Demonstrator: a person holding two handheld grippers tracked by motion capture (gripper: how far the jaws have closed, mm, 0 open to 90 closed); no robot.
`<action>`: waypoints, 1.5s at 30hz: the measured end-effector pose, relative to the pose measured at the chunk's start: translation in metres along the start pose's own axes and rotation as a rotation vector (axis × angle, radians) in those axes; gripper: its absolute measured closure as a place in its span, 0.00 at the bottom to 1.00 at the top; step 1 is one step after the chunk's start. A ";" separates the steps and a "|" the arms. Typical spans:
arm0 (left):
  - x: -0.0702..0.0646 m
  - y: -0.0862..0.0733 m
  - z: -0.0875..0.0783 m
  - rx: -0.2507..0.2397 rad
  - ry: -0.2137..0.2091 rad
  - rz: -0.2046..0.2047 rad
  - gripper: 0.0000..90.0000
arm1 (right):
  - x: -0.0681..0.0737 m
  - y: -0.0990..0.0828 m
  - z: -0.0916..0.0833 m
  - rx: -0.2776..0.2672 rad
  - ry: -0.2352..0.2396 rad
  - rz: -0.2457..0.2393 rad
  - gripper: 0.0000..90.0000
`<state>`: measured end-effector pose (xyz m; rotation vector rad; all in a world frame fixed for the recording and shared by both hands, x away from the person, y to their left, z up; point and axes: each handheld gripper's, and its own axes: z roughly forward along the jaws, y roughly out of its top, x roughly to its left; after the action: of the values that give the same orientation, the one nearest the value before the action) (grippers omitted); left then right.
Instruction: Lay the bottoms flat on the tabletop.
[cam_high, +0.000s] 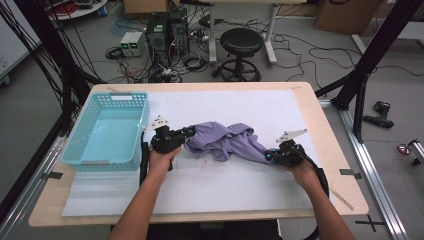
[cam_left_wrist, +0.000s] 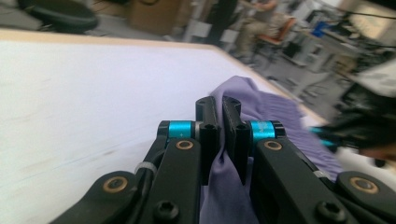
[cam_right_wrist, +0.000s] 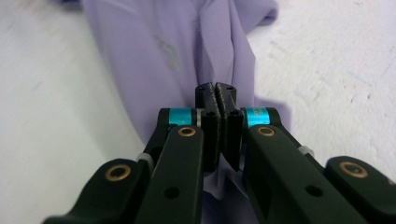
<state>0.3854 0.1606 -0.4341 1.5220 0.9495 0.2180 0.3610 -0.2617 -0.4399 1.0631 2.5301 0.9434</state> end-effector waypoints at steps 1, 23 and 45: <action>0.004 -0.001 0.000 0.007 0.018 -0.008 0.96 | 0.003 -0.002 -0.005 0.000 -0.002 -0.014 0.99; 0.011 0.016 -0.002 0.043 0.033 0.069 0.57 | -0.003 0.009 -0.032 -0.246 -0.007 0.046 0.45; -0.036 -0.012 0.002 0.195 -0.220 0.337 0.61 | -0.016 0.050 0.016 -0.057 -0.101 0.137 0.80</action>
<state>0.3583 0.1337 -0.4309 1.8423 0.5484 0.1963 0.4066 -0.2395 -0.4203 1.2472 2.3602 0.9647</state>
